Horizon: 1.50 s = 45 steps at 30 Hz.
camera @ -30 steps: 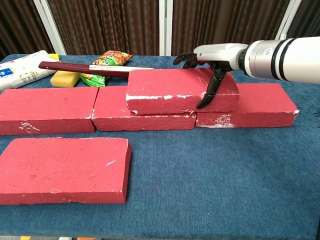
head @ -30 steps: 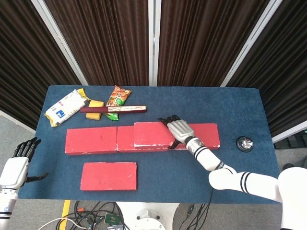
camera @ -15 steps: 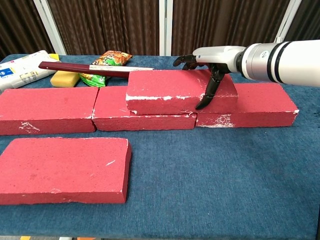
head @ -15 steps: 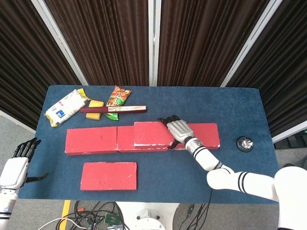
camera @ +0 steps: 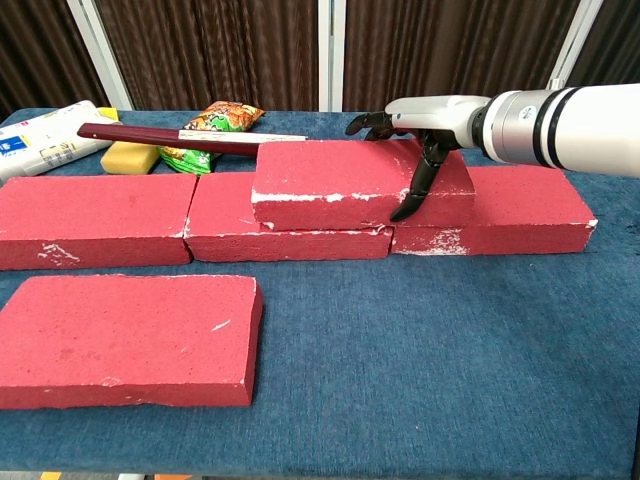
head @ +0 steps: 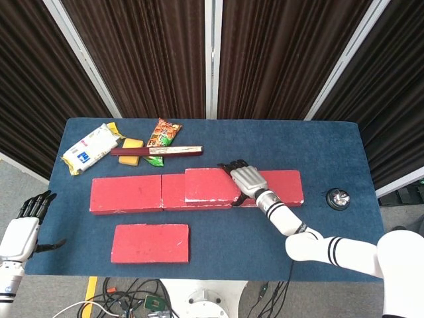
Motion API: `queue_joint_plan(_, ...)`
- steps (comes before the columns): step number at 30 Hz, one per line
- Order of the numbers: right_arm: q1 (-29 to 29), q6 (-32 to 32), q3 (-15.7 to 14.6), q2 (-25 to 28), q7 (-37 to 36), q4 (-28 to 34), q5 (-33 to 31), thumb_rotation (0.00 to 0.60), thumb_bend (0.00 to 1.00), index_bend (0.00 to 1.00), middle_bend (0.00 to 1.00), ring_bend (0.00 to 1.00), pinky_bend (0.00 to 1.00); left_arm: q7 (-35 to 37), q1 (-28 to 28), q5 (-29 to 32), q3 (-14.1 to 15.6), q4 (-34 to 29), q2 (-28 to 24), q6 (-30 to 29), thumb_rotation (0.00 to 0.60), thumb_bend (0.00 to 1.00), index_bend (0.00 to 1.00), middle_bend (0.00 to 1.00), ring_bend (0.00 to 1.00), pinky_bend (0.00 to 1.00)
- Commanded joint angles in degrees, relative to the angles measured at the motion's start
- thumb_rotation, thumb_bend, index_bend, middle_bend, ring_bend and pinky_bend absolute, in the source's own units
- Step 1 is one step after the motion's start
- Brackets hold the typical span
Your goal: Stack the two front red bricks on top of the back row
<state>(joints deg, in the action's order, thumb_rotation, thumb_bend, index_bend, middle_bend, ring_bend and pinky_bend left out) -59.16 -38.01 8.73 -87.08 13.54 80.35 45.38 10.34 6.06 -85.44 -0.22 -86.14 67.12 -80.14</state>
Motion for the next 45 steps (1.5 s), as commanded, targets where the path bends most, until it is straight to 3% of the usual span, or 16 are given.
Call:
queue_joint_plan(1, 0.0, -0.03, 0.01, -0.02, -0.06, -0.01, 0.11, 0.6, 0.04, 0.0, 0.14, 0.05, 0.0, 0.02, -0.02, -0.06, -0.01, -0.05, -0.05, -0.1, 0.6, 0.0, 0.01, 0.0, 0.0, 0.0)
queue_joint_plan(39, 0.21, 1.65, 0.03, 0.14, -2.75, -1.25, 3.92, 0.6, 0.02, 0.0, 0.11, 0.01, 0.0, -0.17, 0.05, 0.0, 0.1, 0.16, 0.08, 0.23, 0.6, 0.0, 0.01, 0.0, 0.0, 0.0)
queue_joint_plan(45, 0.55, 2.0, 0.25, 0.37, -4.01, -1.26, 5.15, 0.6, 0.0, 0.0, 0.01, 0.0, 0.0, -0.29, 0.14, 0.04, 0.11, 0.07, 0.08, 0.41, 0.6, 0.0, 0.01, 0.0, 0.0, 0.0)
